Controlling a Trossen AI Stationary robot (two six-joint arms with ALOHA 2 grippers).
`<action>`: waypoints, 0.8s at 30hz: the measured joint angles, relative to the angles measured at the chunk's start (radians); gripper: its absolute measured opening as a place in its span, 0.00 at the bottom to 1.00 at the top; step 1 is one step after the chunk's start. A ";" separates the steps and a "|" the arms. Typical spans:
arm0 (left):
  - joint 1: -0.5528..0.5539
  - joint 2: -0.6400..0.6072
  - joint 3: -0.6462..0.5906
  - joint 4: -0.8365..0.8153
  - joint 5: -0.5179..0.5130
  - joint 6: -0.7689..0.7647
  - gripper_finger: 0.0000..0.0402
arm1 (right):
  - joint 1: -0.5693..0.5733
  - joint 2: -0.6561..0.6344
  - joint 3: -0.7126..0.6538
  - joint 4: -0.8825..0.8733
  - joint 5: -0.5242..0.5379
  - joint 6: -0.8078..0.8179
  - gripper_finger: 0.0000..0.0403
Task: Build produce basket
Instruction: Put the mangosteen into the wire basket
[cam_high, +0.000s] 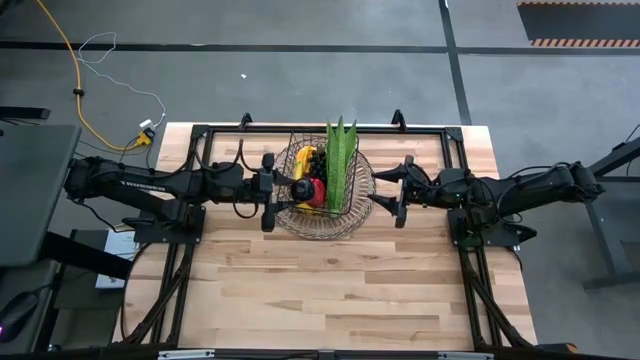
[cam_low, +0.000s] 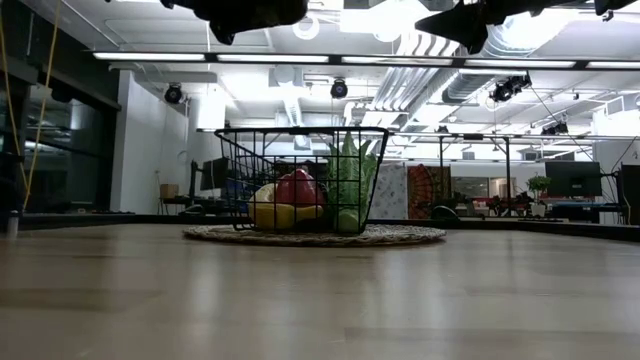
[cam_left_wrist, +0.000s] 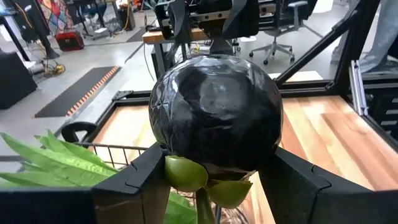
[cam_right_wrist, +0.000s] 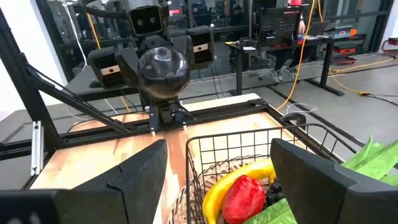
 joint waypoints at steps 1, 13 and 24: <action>0.000 0.000 0.000 0.000 0.000 -0.005 0.50 | 0.000 0.000 0.000 0.000 0.002 0.000 0.69; 0.019 0.045 0.055 0.010 -0.118 -0.128 0.50 | 0.000 0.000 0.000 0.005 0.007 0.000 0.69; 0.161 0.384 0.370 -0.428 0.011 -0.185 0.50 | 0.000 0.000 0.000 0.019 0.026 0.037 0.69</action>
